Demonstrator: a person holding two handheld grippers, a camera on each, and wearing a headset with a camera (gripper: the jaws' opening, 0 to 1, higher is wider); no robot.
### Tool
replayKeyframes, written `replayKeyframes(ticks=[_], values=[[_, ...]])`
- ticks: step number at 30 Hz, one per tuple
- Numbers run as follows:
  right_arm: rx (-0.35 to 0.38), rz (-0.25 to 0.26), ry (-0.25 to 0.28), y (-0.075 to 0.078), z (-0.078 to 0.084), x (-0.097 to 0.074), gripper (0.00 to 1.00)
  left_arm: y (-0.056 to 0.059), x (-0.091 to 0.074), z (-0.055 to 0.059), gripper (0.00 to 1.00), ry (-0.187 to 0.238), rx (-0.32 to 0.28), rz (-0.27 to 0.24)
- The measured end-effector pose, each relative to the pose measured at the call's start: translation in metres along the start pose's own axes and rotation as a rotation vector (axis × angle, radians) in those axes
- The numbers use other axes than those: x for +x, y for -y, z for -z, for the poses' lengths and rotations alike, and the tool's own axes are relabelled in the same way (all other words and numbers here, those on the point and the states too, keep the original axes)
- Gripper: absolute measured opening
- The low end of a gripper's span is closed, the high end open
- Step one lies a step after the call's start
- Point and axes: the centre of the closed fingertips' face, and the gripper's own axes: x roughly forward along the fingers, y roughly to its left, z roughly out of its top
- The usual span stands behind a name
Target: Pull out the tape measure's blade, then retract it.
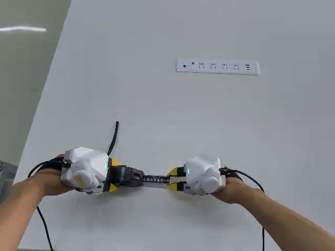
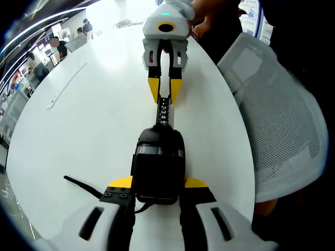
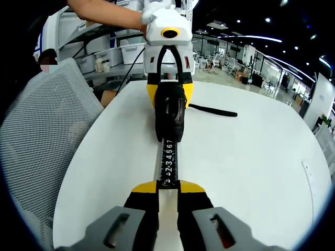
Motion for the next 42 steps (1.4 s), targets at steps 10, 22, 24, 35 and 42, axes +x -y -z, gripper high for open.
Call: replayKeyframes(ticks=[10, 22, 24, 35, 42], values=[[0.003, -0.003, -0.003, 0.001, 0.009, -0.002, 0.10, 0.000, 0.002, 0.002, 0.29, -0.001, -0.002, 0.000], [0.006, -0.006, -0.006, 0.004, 0.027, -0.001, 0.10, 0.000, 0.001, -0.003, 0.29, 0.001, -0.003, 0.002], [0.005, -0.005, -0.007, 0.003, 0.023, -0.003, 0.10, 0.001, 0.001, -0.005, 0.29, 0.000, -0.003, 0.001], [0.008, -0.007, -0.012, 0.001, 0.024, -0.012, 0.10, 0.000, 0.002, -0.005, 0.29, -0.004, -0.001, 0.003], [0.011, -0.009, -0.015, 0.002, 0.030, -0.015, 0.10, 0.000, 0.001, -0.005, 0.29, -0.006, 0.001, 0.004]])
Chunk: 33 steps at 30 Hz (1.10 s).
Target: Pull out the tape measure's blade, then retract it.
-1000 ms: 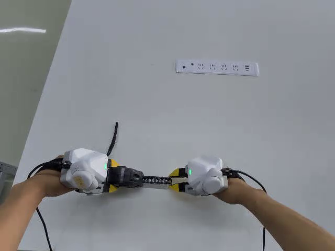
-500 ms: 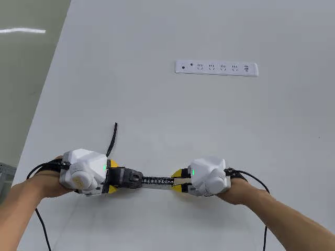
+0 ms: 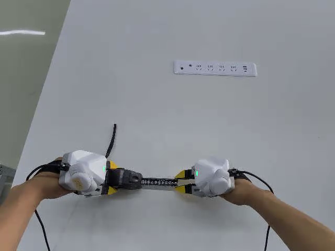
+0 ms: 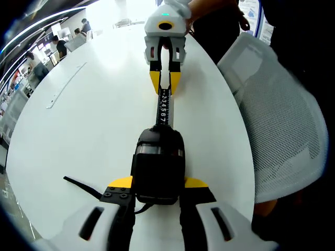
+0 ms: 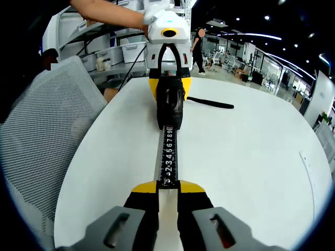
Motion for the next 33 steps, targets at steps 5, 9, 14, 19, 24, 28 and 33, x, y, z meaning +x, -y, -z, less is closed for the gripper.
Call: replayKeyframes(ticks=[5, 9, 14, 19, 24, 28, 33], values=[[0.000, 0.000, -0.002, 0.001, 0.007, 0.001, 0.10, 0.001, -0.001, 0.000, 0.29, -0.001, 0.000, 0.000], [0.001, -0.003, -0.005, 0.000, 0.009, 0.000, 0.10, 0.001, -0.001, 0.000, 0.29, -0.001, 0.000, 0.001], [0.003, -0.005, -0.007, -0.001, 0.004, -0.004, 0.10, 0.001, -0.002, 0.000, 0.29, -0.002, -0.001, 0.003], [0.004, -0.007, -0.010, -0.002, 0.003, -0.008, 0.10, 0.001, -0.003, -0.001, 0.29, -0.003, 0.000, 0.004], [0.003, -0.006, -0.015, -0.002, 0.006, -0.011, 0.10, 0.001, -0.003, -0.001, 0.29, -0.005, -0.001, 0.004], [0.003, -0.007, -0.018, -0.002, 0.006, -0.014, 0.10, 0.001, -0.003, -0.002, 0.29, -0.006, 0.000, 0.005], [0.006, -0.009, -0.021, -0.002, 0.008, -0.017, 0.10, 0.001, -0.003, -0.004, 0.29, -0.008, 0.000, 0.006]])
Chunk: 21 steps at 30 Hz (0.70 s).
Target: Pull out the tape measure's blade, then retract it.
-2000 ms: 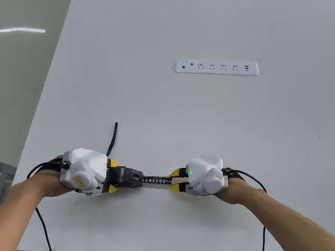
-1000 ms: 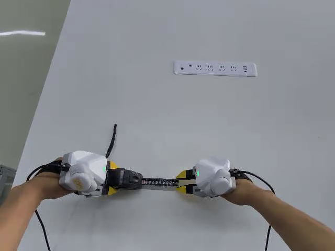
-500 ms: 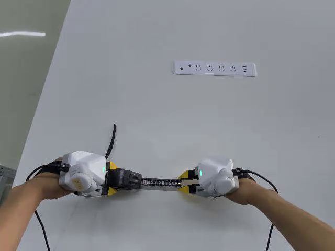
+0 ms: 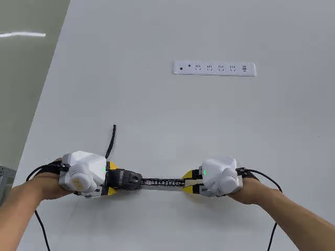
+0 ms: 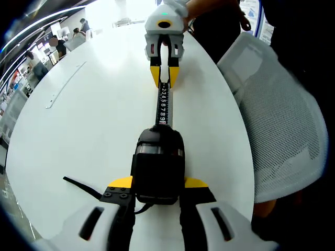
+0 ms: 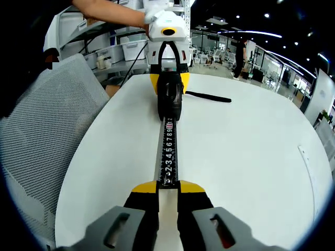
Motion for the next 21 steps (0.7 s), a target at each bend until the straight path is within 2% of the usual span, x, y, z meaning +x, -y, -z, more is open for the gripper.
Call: replayKeyframes(ticks=[13, 21], values=[[0.004, 0.003, -0.004, 0.000, 0.004, -0.007, 0.10, 0.000, 0.001, 0.002, 0.29, -0.004, -0.002, -0.002], [0.007, 0.003, -0.005, 0.001, 0.012, -0.009, 0.10, -0.001, 0.003, 0.005, 0.29, -0.005, -0.005, -0.002]])
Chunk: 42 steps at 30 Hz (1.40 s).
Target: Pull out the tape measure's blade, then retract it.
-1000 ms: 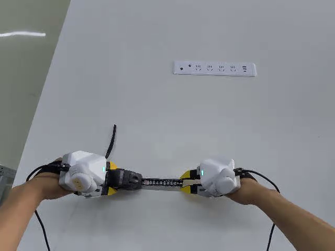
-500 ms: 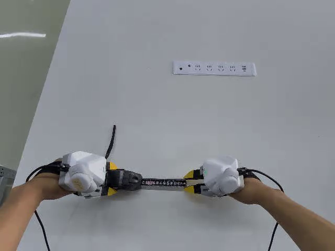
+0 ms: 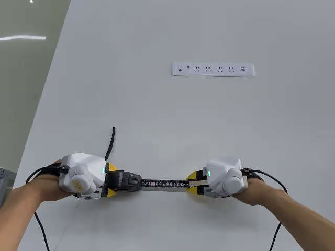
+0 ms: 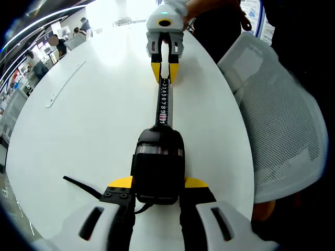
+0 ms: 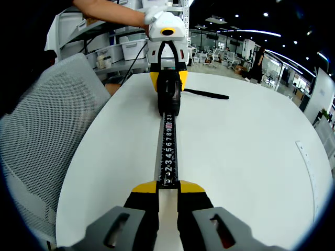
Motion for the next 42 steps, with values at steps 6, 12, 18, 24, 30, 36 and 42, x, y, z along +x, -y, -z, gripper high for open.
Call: replayKeyframes(ticks=[6, 12, 18, 24, 30, 36, 42], values=[[0.002, -0.001, -0.004, -0.001, 0.002, -0.003, 0.10, 0.000, 0.000, 0.001, 0.29, -0.001, 0.000, 0.001], [0.003, -0.002, -0.008, -0.001, 0.006, -0.006, 0.10, 0.000, 0.001, 0.003, 0.29, -0.002, 0.000, 0.001], [0.004, -0.001, -0.011, -0.001, 0.009, -0.008, 0.10, 0.000, 0.001, 0.004, 0.29, -0.003, 0.001, 0.002], [0.007, -0.001, -0.017, -0.001, 0.010, -0.012, 0.10, 0.000, 0.001, 0.003, 0.29, -0.006, 0.002, 0.002], [0.007, 0.001, -0.020, 0.000, 0.014, -0.014, 0.10, -0.001, 0.001, 0.003, 0.29, -0.008, 0.003, 0.001], [0.006, 0.001, -0.021, 0.002, 0.019, -0.015, 0.10, -0.002, 0.002, 0.005, 0.29, -0.009, 0.003, 0.001], [0.004, 0.004, -0.024, 0.003, 0.022, -0.018, 0.10, -0.002, 0.002, 0.005, 0.29, -0.010, 0.001, 0.000]])
